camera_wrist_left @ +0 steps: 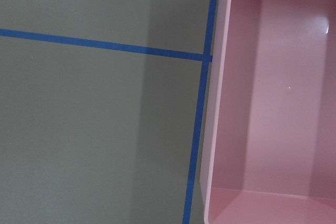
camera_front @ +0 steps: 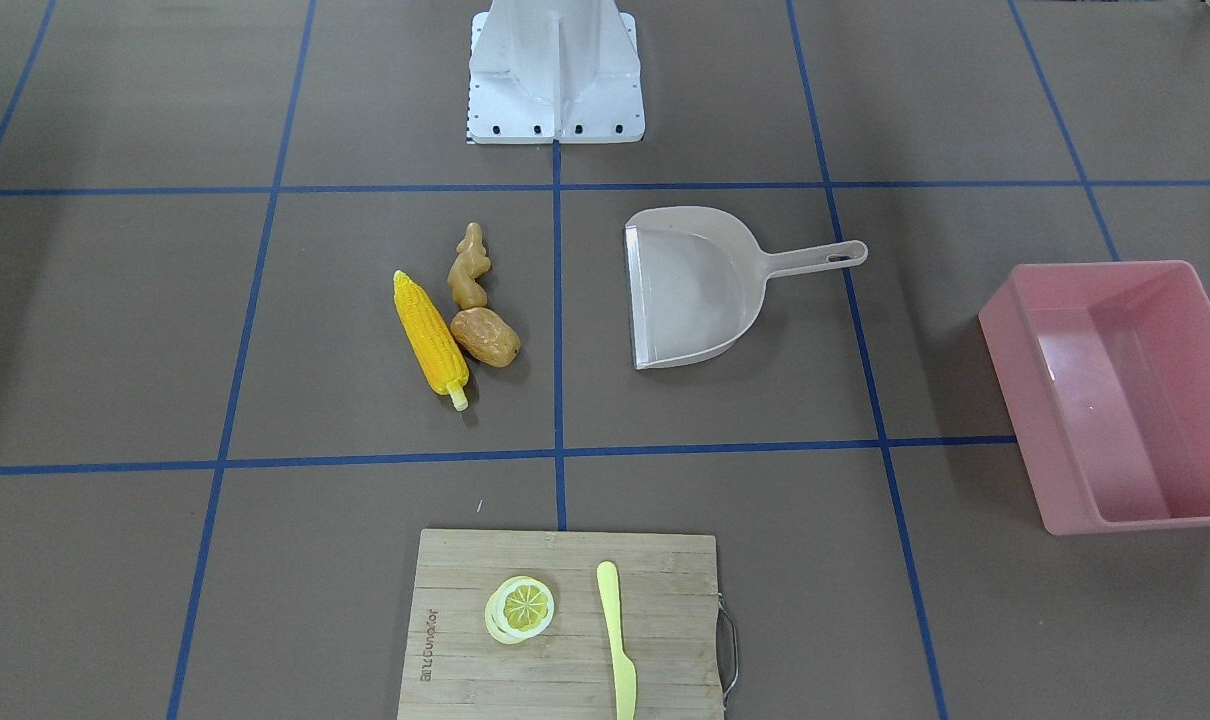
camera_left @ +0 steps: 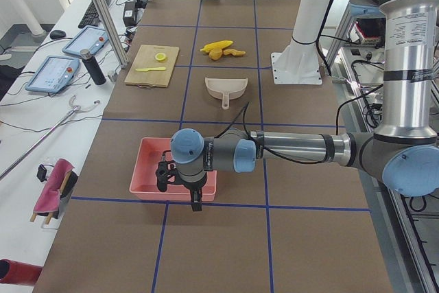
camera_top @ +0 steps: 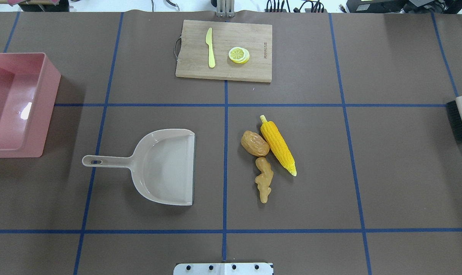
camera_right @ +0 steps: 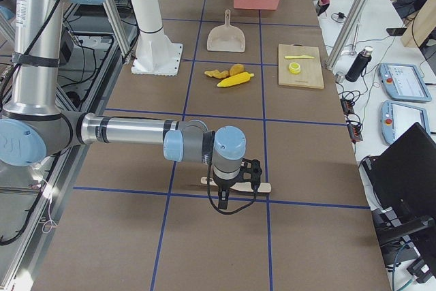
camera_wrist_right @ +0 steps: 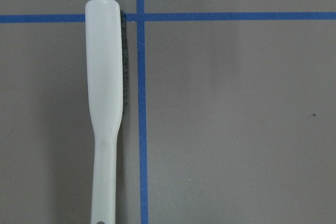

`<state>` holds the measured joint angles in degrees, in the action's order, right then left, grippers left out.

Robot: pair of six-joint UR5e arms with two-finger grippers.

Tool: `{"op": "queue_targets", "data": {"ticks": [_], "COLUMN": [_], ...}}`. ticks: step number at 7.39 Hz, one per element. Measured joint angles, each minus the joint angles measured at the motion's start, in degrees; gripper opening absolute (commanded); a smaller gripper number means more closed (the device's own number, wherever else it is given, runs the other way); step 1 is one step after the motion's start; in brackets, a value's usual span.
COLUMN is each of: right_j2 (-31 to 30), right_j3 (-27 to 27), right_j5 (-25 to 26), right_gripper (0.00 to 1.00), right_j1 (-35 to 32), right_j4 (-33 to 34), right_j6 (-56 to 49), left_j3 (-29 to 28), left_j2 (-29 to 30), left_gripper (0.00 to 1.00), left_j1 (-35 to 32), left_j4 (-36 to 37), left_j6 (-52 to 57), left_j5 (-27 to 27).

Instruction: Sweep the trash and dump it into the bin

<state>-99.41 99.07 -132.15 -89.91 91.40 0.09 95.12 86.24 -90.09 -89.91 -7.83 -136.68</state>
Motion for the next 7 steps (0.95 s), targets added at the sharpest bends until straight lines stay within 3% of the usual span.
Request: {"op": "queue_targets", "data": {"ticks": [7], "right_j2": [-0.39], "right_j3": [0.49], "right_j5": [0.8], "right_gripper": [1.0], "right_j1": [0.0], "right_j4": [-0.76], "right_j6": [0.28], "left_j3": [-0.02], "left_j2": [0.41], "left_gripper": [0.98], "left_j1": [0.03], "left_j4": [-0.99], "left_j6": [0.47], "left_j5": [0.36]}}
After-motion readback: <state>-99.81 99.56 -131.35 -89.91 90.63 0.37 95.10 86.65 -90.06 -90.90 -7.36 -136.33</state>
